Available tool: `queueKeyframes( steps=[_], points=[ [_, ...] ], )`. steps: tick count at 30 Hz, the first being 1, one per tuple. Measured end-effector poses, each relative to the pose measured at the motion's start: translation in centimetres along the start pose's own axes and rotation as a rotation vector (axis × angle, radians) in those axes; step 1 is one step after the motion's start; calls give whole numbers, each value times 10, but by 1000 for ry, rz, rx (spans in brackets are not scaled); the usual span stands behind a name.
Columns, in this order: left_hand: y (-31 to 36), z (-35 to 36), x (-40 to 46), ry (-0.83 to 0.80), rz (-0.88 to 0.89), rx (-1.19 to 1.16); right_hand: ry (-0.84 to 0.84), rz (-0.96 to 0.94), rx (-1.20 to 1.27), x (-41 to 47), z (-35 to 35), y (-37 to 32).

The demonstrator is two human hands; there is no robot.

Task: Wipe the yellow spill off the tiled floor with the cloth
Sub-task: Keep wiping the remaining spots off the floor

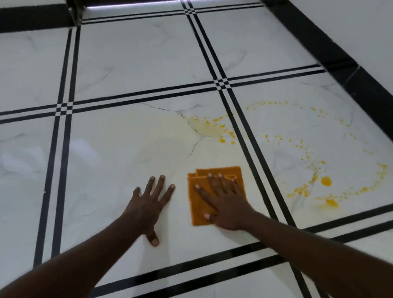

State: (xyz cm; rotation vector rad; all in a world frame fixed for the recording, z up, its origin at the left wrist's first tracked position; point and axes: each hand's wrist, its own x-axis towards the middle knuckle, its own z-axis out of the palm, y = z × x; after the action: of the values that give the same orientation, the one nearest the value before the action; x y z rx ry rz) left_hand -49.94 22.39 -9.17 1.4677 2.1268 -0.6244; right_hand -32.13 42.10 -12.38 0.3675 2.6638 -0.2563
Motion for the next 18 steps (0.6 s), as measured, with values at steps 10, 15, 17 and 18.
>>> queueKeyframes(
  steps=[10,15,17,18],
  points=[
    [-14,-34,15,-177,21,-91,168,236,161,-46,39,48],
    [-34,-78,25,-178,-67,-218,374,467,250,10,22,50],
    [-47,-98,22,-153,-107,-202,375,496,227,21,8,54],
    [-53,-104,20,-157,-124,-192,393,492,222,23,6,50]
  ],
)
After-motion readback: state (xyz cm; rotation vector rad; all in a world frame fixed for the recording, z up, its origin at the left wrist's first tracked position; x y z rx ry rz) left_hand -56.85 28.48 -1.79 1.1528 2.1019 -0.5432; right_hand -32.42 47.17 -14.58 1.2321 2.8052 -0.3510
